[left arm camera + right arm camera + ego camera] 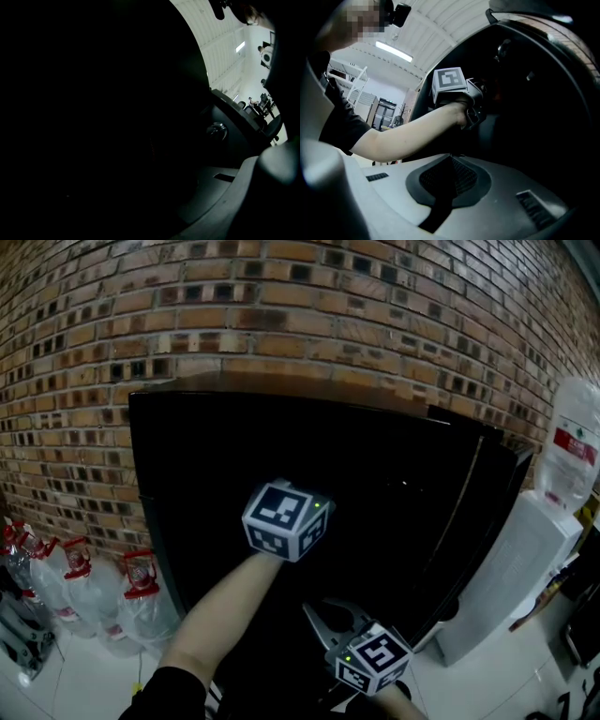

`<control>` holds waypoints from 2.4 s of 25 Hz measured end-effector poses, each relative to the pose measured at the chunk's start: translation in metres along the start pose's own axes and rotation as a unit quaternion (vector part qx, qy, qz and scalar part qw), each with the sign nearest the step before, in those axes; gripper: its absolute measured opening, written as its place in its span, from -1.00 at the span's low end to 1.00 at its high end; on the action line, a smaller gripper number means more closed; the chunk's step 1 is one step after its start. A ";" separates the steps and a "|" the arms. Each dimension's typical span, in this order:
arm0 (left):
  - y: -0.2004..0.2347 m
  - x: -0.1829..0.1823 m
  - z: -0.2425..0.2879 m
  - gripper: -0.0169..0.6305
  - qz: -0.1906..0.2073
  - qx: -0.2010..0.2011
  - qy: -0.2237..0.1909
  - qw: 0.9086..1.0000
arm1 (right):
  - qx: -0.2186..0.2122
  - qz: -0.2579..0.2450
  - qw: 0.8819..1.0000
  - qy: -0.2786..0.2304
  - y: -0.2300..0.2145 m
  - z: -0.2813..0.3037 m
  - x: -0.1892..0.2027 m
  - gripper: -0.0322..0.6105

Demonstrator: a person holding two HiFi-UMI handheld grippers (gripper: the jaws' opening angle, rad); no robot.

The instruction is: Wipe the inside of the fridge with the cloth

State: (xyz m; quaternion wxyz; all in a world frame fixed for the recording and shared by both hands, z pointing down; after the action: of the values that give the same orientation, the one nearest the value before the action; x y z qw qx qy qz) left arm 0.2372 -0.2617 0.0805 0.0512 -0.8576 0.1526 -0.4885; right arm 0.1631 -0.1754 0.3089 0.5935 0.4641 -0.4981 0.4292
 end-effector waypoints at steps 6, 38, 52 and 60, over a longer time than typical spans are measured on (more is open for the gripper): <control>0.029 0.016 0.022 -0.77 -0.009 -0.018 0.012 1.000 | -0.017 -0.003 1.000 0.009 0.001 0.017 0.007 -0.89; 0.060 0.085 0.092 -0.78 0.033 -0.111 0.084 0.990 | -0.032 -0.010 0.999 0.001 -0.013 0.024 0.009 -0.89; 0.023 0.077 -0.021 -0.78 -0.035 -0.086 0.052 0.994 | -0.020 -0.018 1.000 0.007 0.001 -0.007 0.006 -0.89; -0.078 0.030 -0.064 -0.78 -0.076 0.099 0.045 0.991 | -0.040 -0.012 0.999 0.007 0.018 -0.036 0.020 -0.89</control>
State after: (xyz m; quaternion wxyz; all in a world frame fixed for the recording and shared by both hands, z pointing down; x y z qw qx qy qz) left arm 0.2128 -0.1934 0.1565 0.0914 -0.8346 0.0405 -0.5417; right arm 0.1557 -0.1355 0.3280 0.6205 0.4429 -0.5048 0.4050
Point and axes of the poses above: the fingertips, and each gripper's own axes: z forward along the fingers, y to its left, x out of its underside, the point moved 2 cm from there along -z, backward along the fingers, and after that the axes turned 4 degrees about y, right-handed, at the moved point
